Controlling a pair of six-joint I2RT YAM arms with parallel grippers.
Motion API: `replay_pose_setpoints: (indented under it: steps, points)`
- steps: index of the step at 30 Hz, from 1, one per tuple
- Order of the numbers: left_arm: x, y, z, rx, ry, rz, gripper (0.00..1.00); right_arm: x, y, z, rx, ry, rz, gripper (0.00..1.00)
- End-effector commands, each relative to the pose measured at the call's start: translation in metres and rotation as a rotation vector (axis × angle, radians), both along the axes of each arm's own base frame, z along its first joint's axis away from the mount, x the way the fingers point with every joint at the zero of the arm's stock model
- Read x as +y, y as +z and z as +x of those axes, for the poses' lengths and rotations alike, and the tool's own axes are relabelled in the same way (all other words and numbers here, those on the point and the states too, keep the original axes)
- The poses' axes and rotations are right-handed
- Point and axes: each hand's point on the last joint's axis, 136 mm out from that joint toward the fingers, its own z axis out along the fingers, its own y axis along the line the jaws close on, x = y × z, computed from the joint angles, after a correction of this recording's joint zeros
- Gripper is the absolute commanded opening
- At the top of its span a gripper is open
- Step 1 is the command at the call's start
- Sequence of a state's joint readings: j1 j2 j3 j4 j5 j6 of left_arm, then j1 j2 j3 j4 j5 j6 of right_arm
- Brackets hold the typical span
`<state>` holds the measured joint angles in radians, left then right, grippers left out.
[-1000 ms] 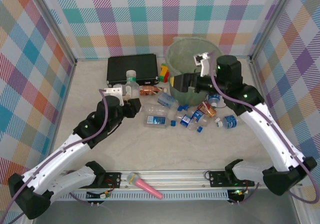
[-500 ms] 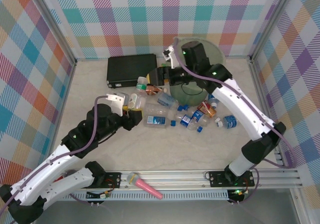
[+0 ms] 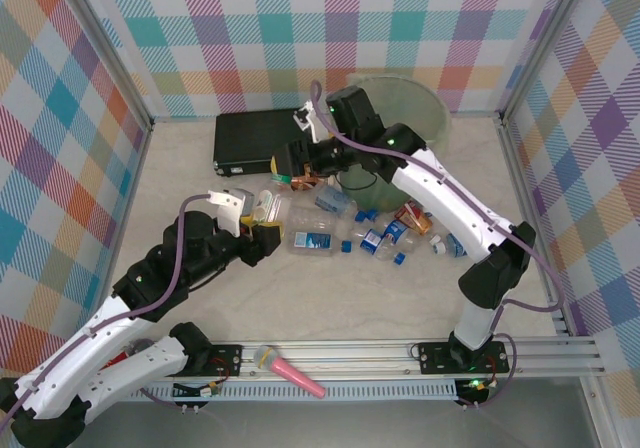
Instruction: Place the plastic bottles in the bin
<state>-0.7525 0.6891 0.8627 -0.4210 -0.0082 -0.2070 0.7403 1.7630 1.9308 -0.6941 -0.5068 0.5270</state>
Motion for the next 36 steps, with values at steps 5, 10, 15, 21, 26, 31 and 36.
replay_pose_setpoints:
  steps: [5, 10, 15, 21, 26, 31, 36]
  points:
    - [-0.001, 0.014, -0.005, -0.034, -0.024, -0.008, 0.5, 0.0, 0.015, -0.015, 0.009, 0.047, 0.034, 0.43]
    - [0.0, 0.015, -0.003, -0.03, -0.01, -0.009, 0.61, -0.006, 0.029, -0.013, -0.042, 0.015, 0.049, 0.25]
    - [0.008, 0.02, -0.003, -0.035, 0.03, -0.026, 1.0, -0.023, 0.046, -0.002, -0.151, -0.077, 0.025, 0.31]
    - [0.022, 0.031, -0.008, -0.054, 0.079, -0.083, 1.0, -0.075, 0.069, 0.03, -0.275, -0.274, -0.03, 0.3]
    - [0.035, 0.029, -0.009, -0.05, 0.131, -0.088, 1.0, -0.134, 0.086, 0.055, -0.434, -0.487, -0.145, 0.3]
    - [0.038, 0.023, -0.012, -0.039, 0.136, -0.088, 1.0, -0.192, 0.109, 0.07, -0.671, -0.7, -0.306, 0.28]
    - [0.037, 0.024, -0.014, -0.031, 0.126, -0.106, 1.0, -0.226, 0.125, 0.08, -0.841, -0.839, -0.422, 0.3]
